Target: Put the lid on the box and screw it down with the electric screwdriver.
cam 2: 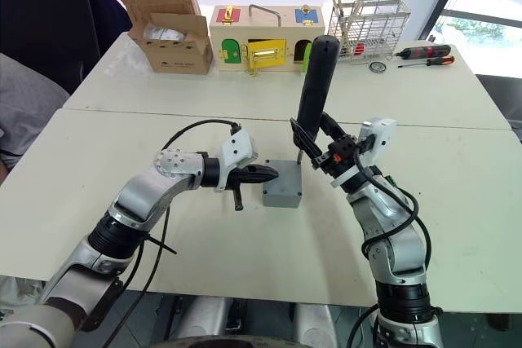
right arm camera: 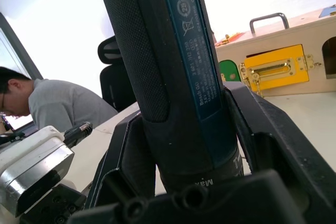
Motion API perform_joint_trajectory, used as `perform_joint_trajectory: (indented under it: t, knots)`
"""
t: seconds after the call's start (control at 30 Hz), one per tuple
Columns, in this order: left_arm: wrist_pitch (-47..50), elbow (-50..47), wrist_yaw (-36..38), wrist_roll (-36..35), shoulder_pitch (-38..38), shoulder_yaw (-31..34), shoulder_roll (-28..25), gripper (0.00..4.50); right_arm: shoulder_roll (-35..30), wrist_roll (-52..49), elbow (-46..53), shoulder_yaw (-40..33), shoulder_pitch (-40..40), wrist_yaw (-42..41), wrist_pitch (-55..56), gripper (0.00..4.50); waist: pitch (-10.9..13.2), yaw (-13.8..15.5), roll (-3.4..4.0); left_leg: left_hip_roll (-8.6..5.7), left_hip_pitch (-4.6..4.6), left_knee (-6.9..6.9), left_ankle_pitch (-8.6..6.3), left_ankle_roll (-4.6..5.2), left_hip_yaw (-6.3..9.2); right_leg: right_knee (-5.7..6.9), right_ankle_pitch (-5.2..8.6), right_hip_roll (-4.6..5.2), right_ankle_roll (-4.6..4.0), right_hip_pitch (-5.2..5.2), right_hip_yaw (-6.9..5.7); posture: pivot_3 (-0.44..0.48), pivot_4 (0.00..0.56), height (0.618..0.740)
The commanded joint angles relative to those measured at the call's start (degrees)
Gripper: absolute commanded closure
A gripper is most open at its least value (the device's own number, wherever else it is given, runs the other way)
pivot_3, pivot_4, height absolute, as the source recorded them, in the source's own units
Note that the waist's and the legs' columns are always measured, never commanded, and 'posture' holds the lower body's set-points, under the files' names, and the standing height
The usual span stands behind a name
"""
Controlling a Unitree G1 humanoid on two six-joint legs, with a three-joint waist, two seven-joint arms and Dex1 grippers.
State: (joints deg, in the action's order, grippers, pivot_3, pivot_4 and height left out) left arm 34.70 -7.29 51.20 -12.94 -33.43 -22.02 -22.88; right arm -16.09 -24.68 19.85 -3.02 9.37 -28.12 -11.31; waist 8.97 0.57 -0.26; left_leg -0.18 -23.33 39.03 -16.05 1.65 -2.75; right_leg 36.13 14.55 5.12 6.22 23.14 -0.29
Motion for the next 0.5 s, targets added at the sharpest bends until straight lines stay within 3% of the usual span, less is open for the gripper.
perform_joint_trajectory:
  t: [0.03,0.5]
  knots:
    - [0.36,-0.34,0.38,0.61,0.37,-1.16,0.12,4.5,0.26,1.48,-3.9,2.74,-1.94,-0.41,-2.2,2.54,-0.02,0.02,-0.01,0.0,0.0,0.0,0.0,0.0,0.0,0.0,0.01,0.01,-0.02,0.0,0.0,0.0,0.15,0.731]
    - [0.36,-0.37,0.18,0.63,0.52,-1.21,0.2,4.5,0.24,2.04,-3.89,2.62,-2.74,-0.59,-1.85,2.54,-0.09,0.01,-0.08,-0.02,0.0,-0.03,-0.01,-0.01,0.01,-0.01,0.05,0.29,-0.1,0.0,-0.02,0.0,0.15,0.731]
